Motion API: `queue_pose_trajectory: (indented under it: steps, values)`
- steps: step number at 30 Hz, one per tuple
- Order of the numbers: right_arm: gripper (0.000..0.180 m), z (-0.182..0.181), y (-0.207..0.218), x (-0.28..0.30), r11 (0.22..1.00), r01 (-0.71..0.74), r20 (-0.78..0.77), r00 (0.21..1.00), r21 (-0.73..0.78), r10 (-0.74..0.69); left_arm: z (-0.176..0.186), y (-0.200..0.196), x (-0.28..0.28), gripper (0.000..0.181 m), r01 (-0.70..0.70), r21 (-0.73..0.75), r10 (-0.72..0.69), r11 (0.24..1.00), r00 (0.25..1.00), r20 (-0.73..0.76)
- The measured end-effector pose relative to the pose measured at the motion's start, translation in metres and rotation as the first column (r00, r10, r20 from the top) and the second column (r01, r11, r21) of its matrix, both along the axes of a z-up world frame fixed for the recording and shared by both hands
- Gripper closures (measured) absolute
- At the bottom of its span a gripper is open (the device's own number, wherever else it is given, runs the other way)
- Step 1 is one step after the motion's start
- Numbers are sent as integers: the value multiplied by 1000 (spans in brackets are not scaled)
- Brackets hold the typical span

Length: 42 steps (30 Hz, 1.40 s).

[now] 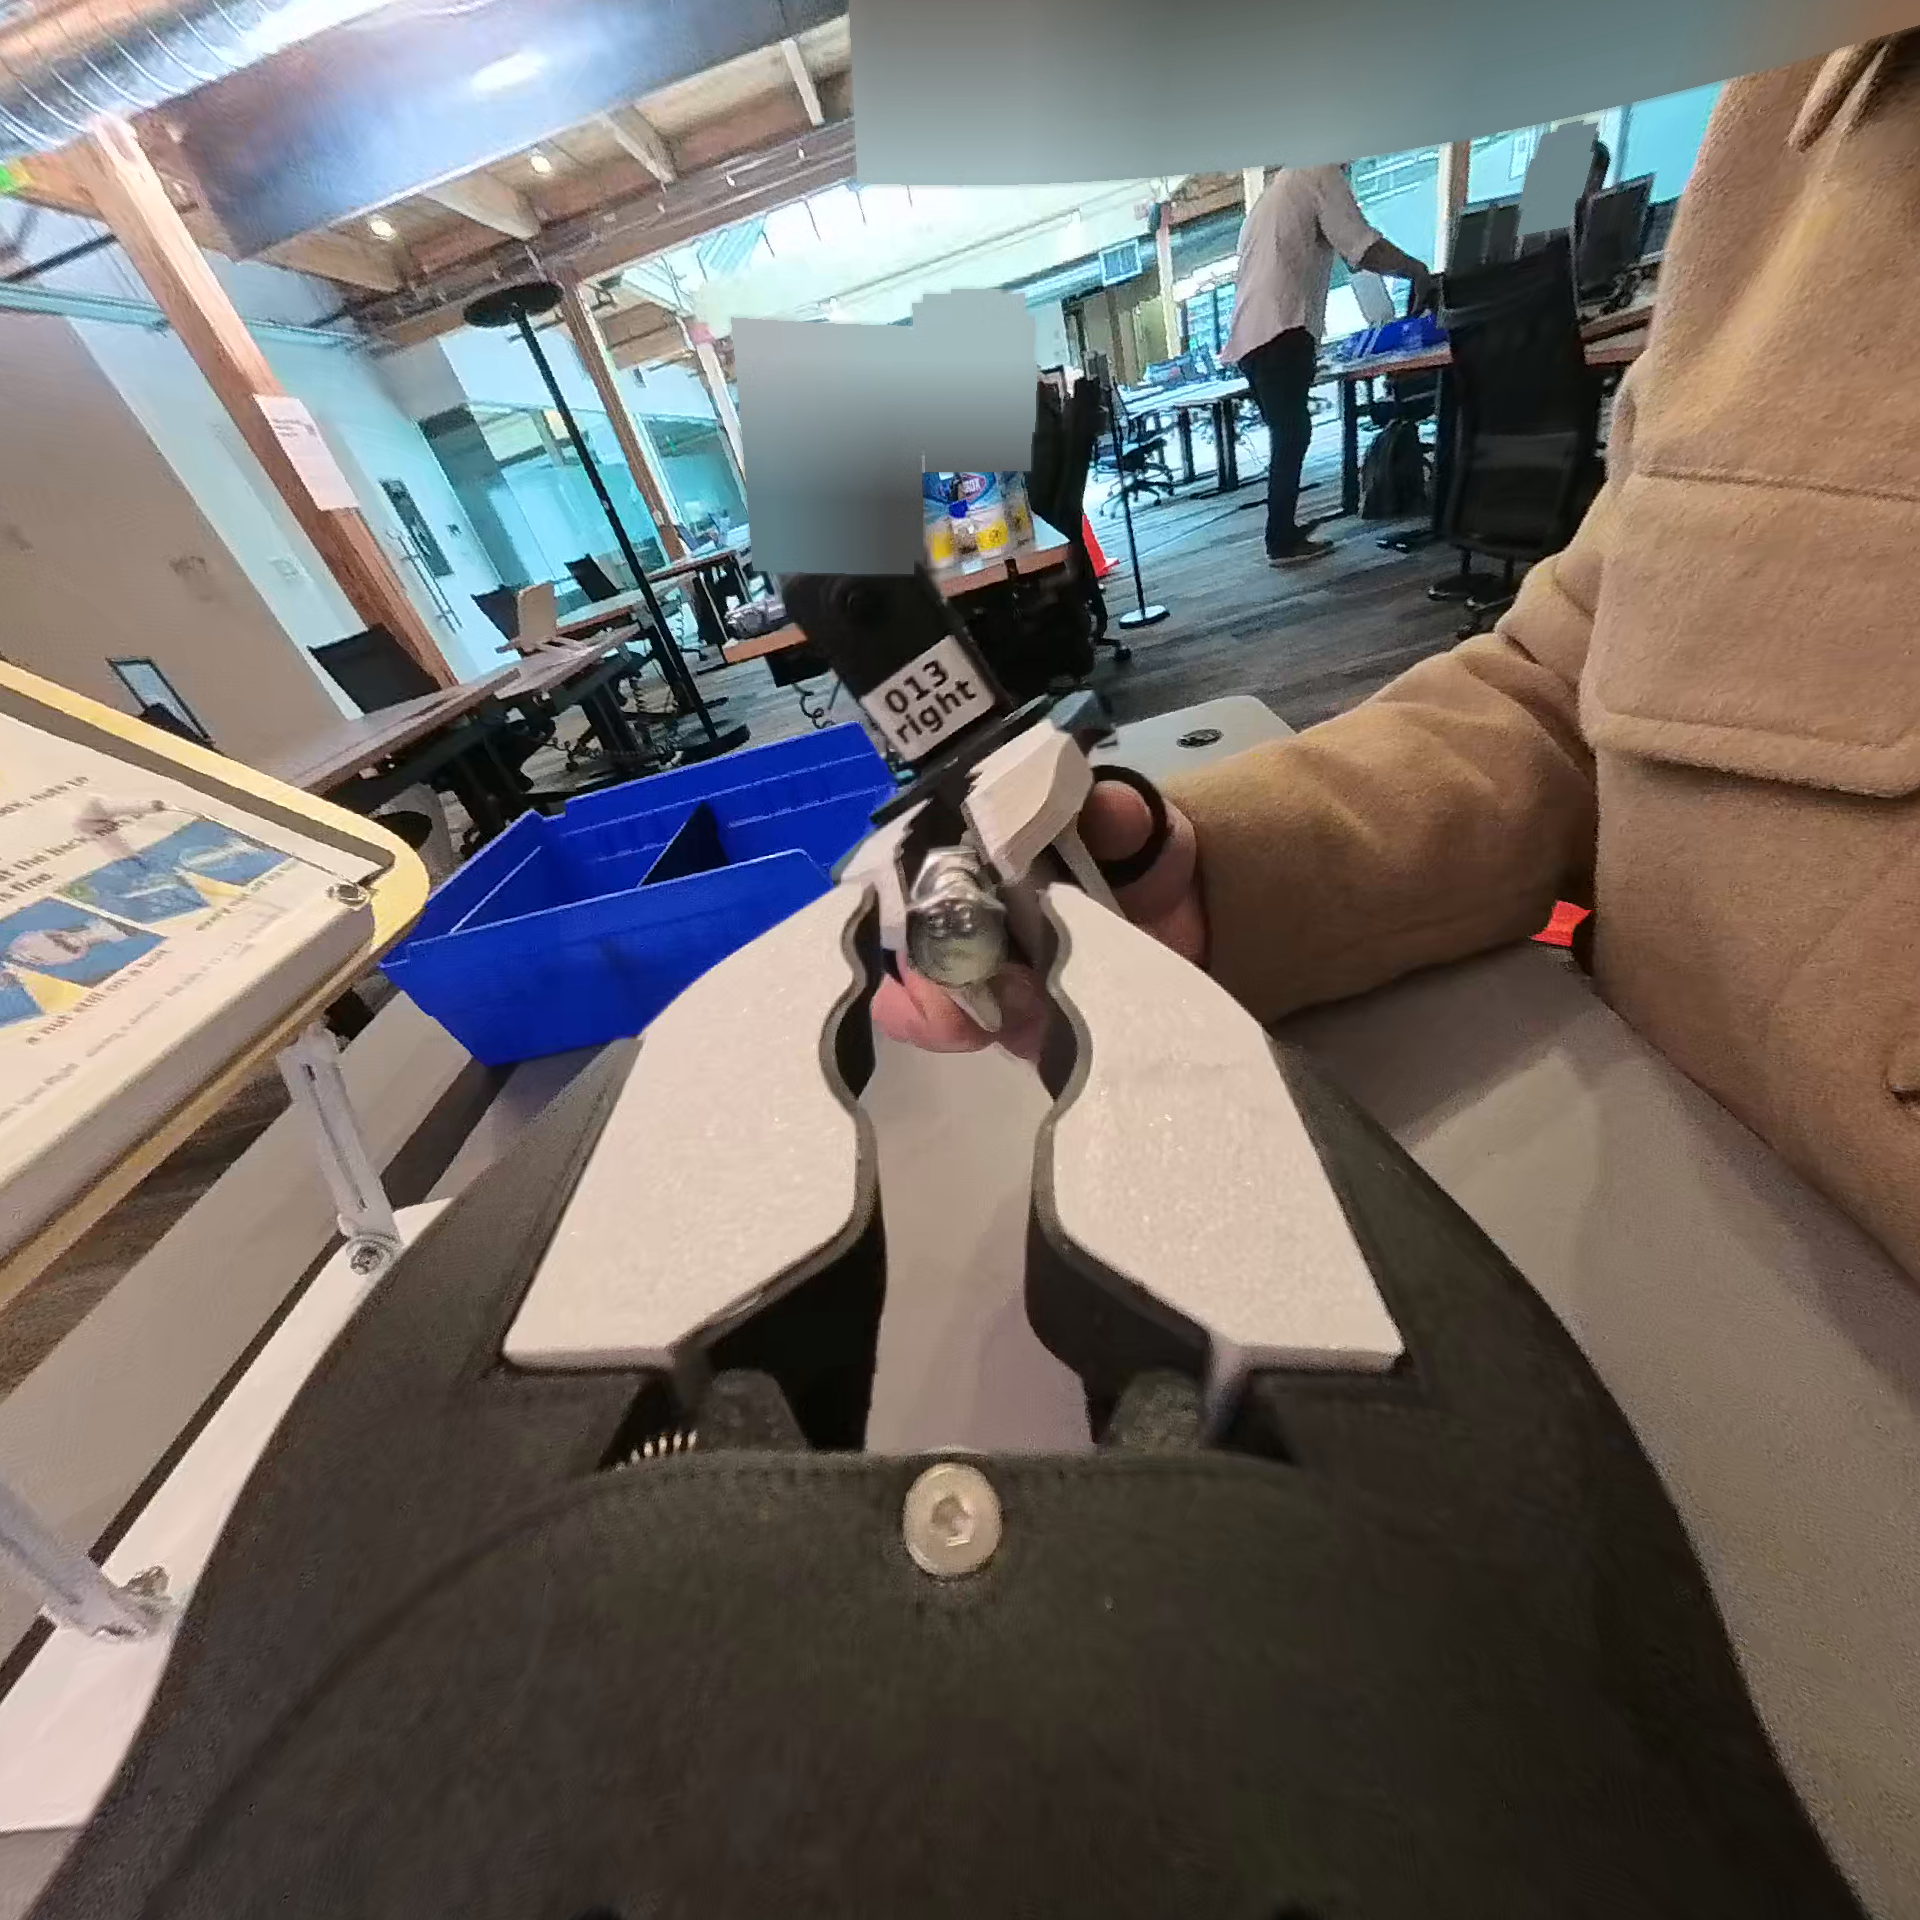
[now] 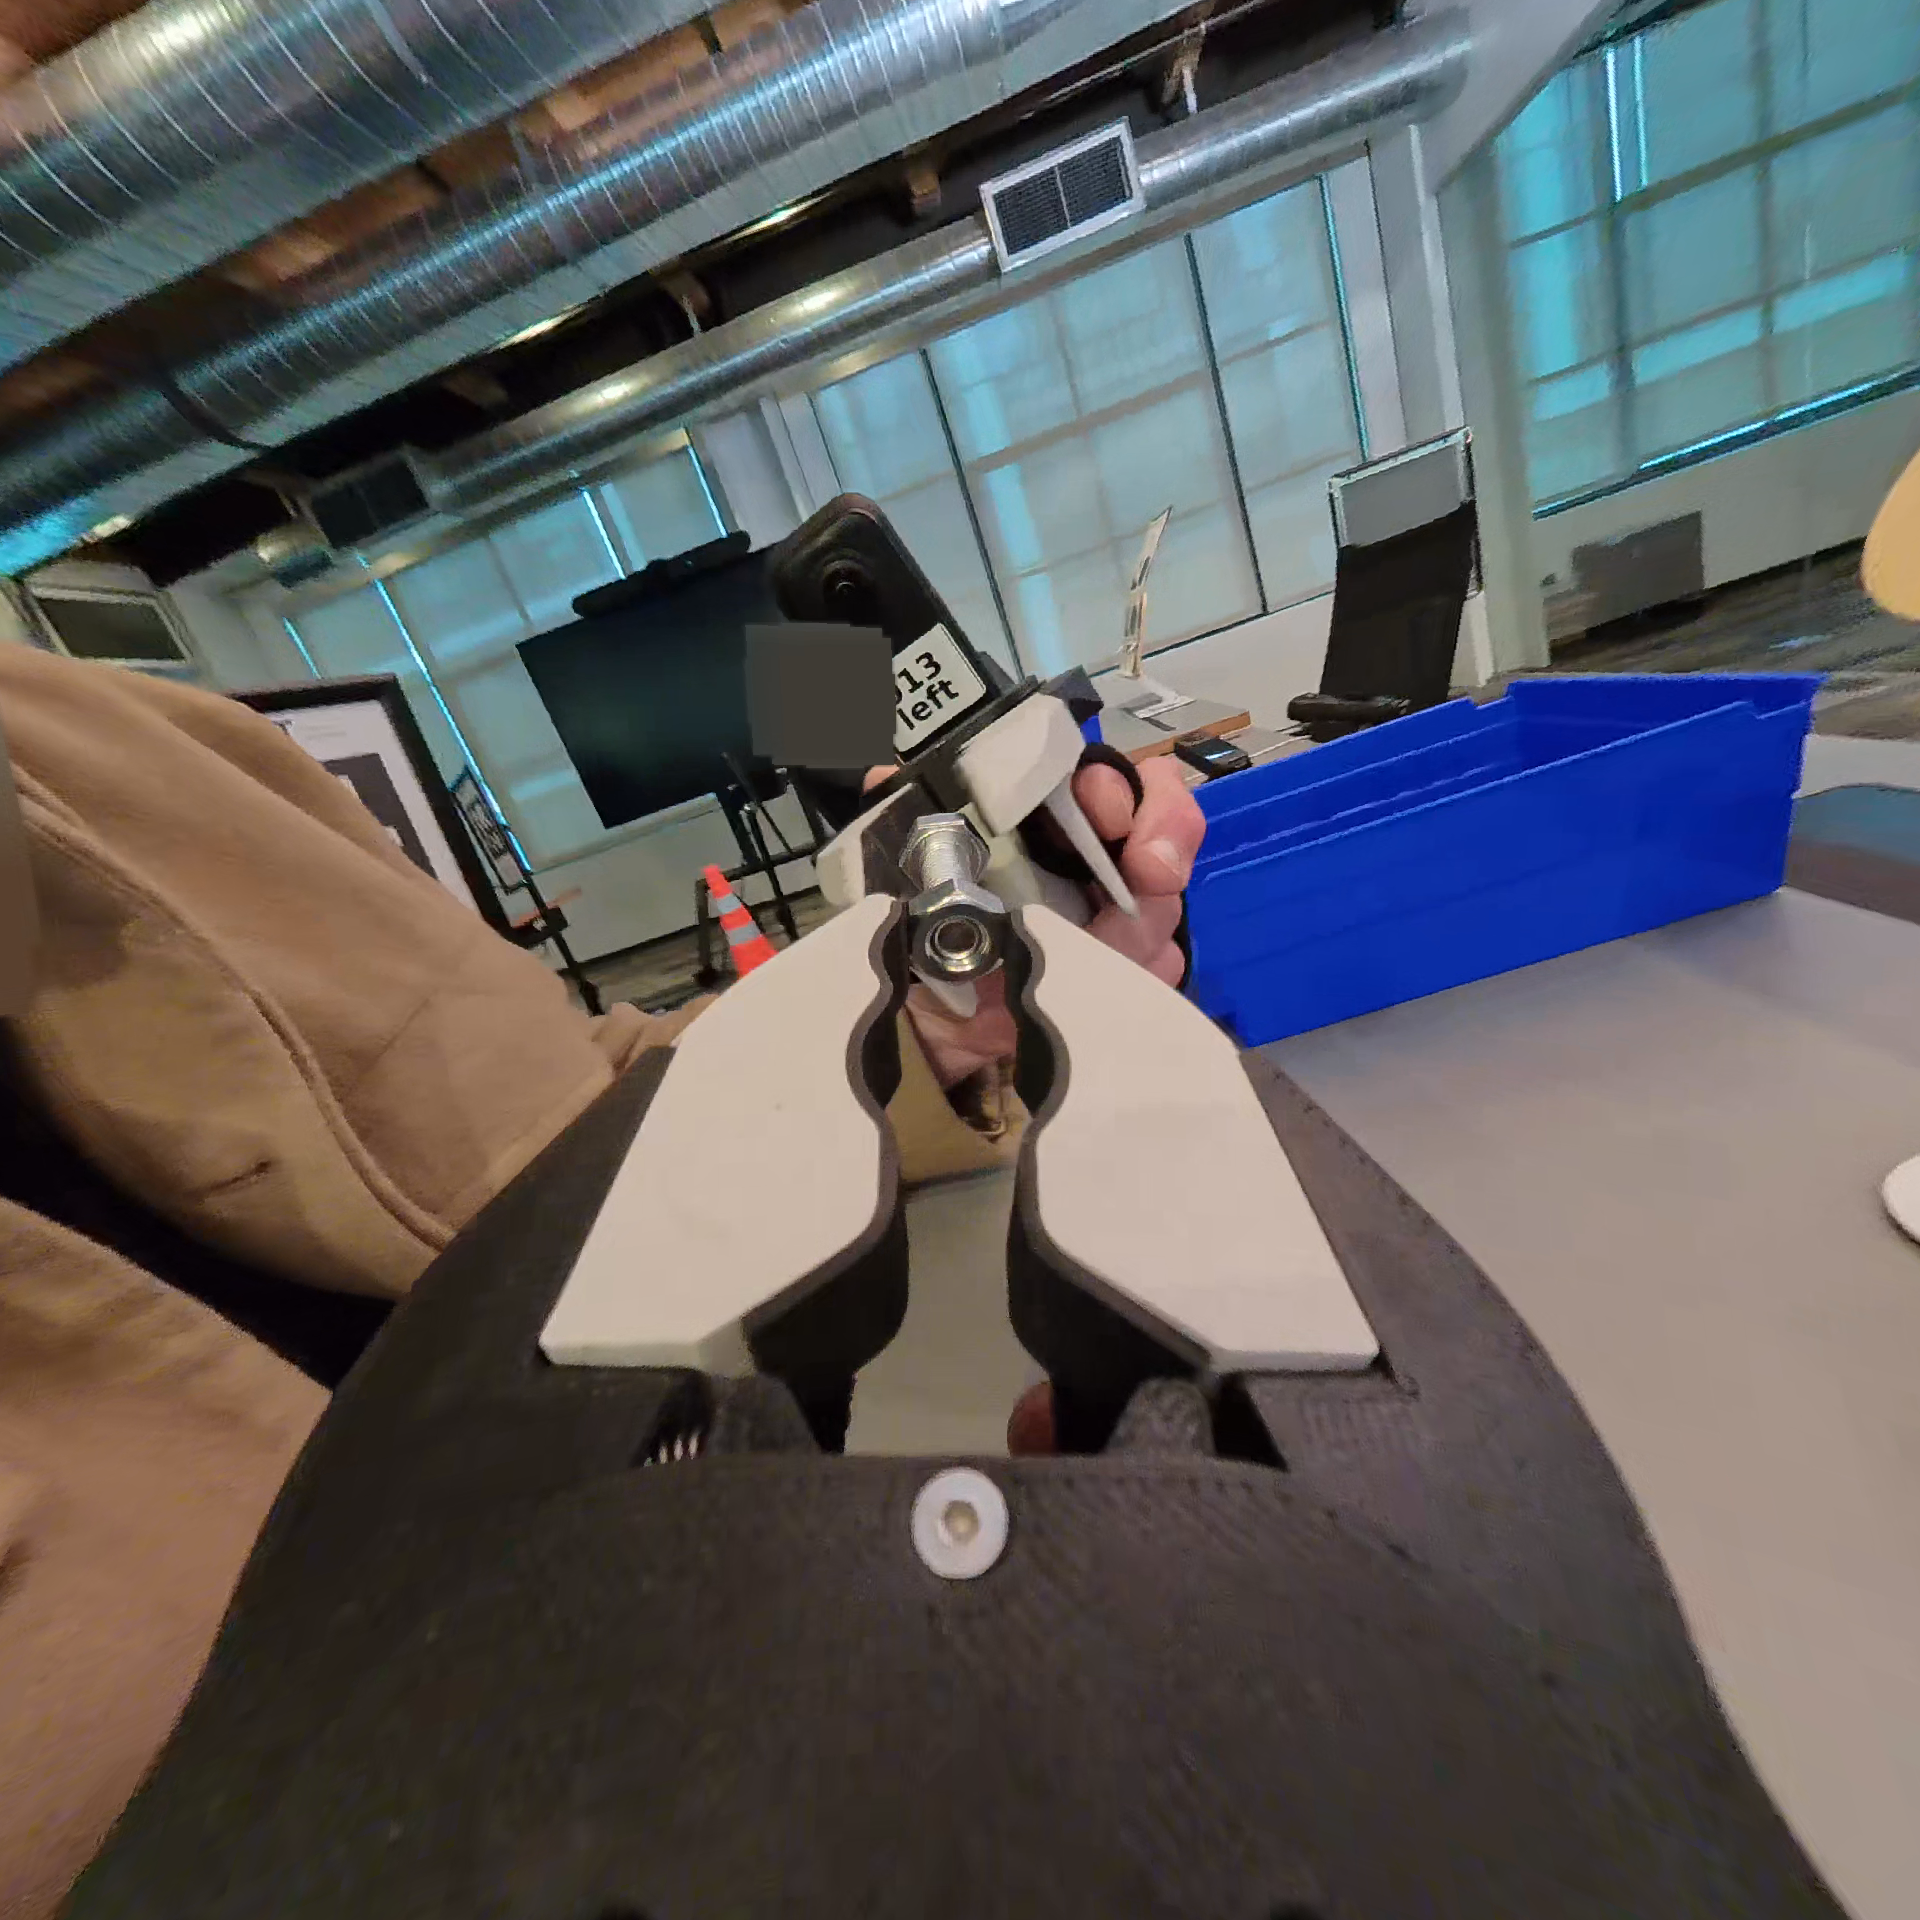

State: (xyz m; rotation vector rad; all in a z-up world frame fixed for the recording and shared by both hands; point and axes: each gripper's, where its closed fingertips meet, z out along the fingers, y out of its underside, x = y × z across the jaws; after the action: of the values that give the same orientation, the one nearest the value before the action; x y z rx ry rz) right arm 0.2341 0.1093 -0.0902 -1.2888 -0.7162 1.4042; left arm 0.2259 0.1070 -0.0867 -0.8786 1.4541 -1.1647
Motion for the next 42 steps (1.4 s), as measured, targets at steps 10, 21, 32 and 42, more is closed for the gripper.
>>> queue_pose_trajectory:
  steps: [10, 21, 32, 42]
  values:
    - [162, -3, -3, -3, 991, 57, 77, 995, 118, -66, -3, -3, -3, 164, 79, -149, -85, 986, 996, -37]
    - [162, -15, -9, 6, 533, 67, 353, 678, 844, -645, -17, -5, 6, 164, 275, -757, -352, 593, 934, 63]
    - [162, -18, -6, 9, 617, 127, 352, 725, 777, -592, -12, -2, 8, 154, 323, -739, -334, 591, 932, 141]
    - [162, -5, -1, 18, 880, 230, 205, 919, 416, -337, -15, 11, 8, 137, 83, -432, -96, 898, 995, -8]
